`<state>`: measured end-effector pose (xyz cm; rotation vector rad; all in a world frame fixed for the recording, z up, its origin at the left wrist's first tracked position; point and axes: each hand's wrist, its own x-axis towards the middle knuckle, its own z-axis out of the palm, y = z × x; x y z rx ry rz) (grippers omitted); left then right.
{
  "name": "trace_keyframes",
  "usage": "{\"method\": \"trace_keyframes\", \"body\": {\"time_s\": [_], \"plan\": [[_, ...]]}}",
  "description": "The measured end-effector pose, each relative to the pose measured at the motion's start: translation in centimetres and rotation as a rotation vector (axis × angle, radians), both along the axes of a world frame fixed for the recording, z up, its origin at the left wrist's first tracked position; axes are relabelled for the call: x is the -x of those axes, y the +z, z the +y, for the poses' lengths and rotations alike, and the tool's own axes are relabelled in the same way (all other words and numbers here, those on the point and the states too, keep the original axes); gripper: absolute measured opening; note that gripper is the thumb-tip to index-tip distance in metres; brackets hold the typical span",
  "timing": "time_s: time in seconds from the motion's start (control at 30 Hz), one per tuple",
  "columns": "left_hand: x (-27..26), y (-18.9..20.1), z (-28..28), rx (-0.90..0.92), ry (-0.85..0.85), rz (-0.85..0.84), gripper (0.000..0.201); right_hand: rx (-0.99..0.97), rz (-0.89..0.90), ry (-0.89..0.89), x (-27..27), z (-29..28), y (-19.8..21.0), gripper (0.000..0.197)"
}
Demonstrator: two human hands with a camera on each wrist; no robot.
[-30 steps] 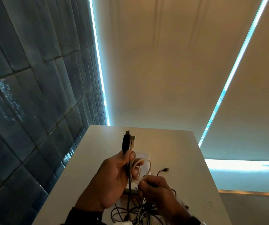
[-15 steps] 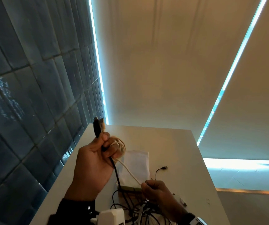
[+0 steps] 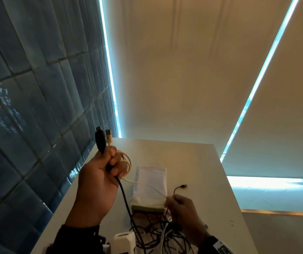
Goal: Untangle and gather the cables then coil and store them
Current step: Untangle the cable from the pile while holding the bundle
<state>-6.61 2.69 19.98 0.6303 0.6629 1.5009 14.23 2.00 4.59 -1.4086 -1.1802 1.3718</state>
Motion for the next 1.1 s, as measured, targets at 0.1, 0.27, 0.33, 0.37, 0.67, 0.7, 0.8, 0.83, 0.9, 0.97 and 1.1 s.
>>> {"method": "trace_keyframes", "body": {"time_s": [0.1,0.27,0.33,0.37,0.67,0.7,0.8,0.83,0.9,0.97,1.1], "plan": [[-0.7,-0.8,-0.3,0.057,-0.008,0.064,0.025,-0.061,0.228,-0.102,0.7,-0.1,3.1,0.024],[-2.6,-1.4,-0.9,0.197,-0.024,0.185,0.024,-0.267,0.408,0.004,1.8,-1.0,7.8,0.022],[-3.2,-1.5,-1.0,0.25,-0.034,0.2,0.024,-0.322,0.348,0.069,2.1,-1.5,8.7,0.022],[-3.4,-1.4,-1.1,0.264,-0.043,0.2,0.024,-0.342,0.309,0.097,2.3,-1.7,8.9,0.022],[-3.7,-1.2,-1.1,0.312,-0.112,0.211,0.026,-0.437,0.215,0.114,2.6,-2.8,8.7,0.029],[-3.8,-1.3,-1.2,0.313,-0.114,0.224,0.026,-0.46,0.216,0.102,2.7,-2.7,8.8,0.029],[-3.9,-1.6,-1.4,0.304,-0.142,0.253,0.027,-0.503,0.229,0.124,2.9,-2.6,9.1,0.023],[-3.9,-1.6,-1.5,0.292,-0.166,0.228,0.028,-0.494,0.222,0.158,2.9,-2.5,9.1,0.023],[-3.7,-1.6,-1.3,0.266,-0.213,0.083,0.026,-0.439,0.208,0.24,2.8,-2.4,8.8,0.024],[-3.3,-1.2,-1.0,0.23,-0.232,-0.082,0.025,-0.338,0.247,0.315,2.8,-2.3,8.1,0.022],[-2.6,-0.2,-0.3,0.144,-0.171,-0.13,0.029,-0.195,0.236,0.326,2.6,-1.8,5.3,0.028]]}}
